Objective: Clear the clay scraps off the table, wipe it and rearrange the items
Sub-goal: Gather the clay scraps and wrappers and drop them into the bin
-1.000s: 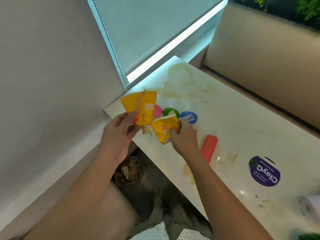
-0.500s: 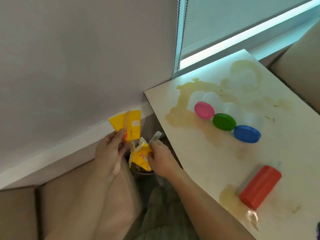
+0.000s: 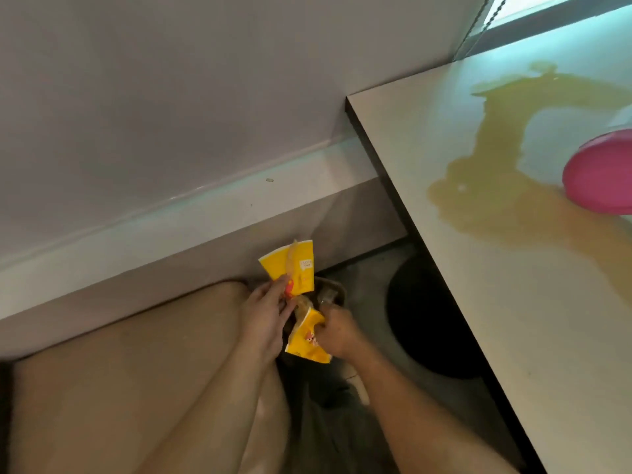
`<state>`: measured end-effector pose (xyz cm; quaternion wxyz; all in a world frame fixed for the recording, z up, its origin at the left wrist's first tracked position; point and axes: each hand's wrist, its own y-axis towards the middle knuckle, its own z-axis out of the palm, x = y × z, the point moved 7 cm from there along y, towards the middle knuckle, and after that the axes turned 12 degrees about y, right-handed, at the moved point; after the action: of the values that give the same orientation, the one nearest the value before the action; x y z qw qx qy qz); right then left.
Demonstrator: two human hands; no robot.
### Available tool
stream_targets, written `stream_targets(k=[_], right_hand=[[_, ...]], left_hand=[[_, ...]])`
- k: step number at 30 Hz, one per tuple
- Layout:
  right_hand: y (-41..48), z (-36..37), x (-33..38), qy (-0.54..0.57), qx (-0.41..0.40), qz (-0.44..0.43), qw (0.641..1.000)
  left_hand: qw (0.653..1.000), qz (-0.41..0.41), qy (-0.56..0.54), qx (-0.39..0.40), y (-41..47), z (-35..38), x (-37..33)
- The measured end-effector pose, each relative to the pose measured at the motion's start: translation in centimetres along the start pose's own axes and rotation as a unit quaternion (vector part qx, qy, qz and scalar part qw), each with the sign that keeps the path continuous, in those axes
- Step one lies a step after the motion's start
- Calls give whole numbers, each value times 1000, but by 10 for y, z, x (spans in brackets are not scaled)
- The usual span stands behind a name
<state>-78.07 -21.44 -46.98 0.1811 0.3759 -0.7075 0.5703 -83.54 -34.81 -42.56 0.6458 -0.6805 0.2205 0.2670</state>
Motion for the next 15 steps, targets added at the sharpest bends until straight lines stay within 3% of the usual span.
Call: stream_targets(k=[4,7,10,15], right_hand=[[62,28,-46,-7,12,33,999],[97,35,-73,28,-43,63,997],[119,35,-79,15,-93,58,994],[153,64,-93,-160,18,82,984]], left_hand=[[998,1,39,-50,70,-14,46],[978,28,178,-106,110,-29,66],[921,92,354,-133,136,-31,76],[816,190,532,-120,164,-8,93]])
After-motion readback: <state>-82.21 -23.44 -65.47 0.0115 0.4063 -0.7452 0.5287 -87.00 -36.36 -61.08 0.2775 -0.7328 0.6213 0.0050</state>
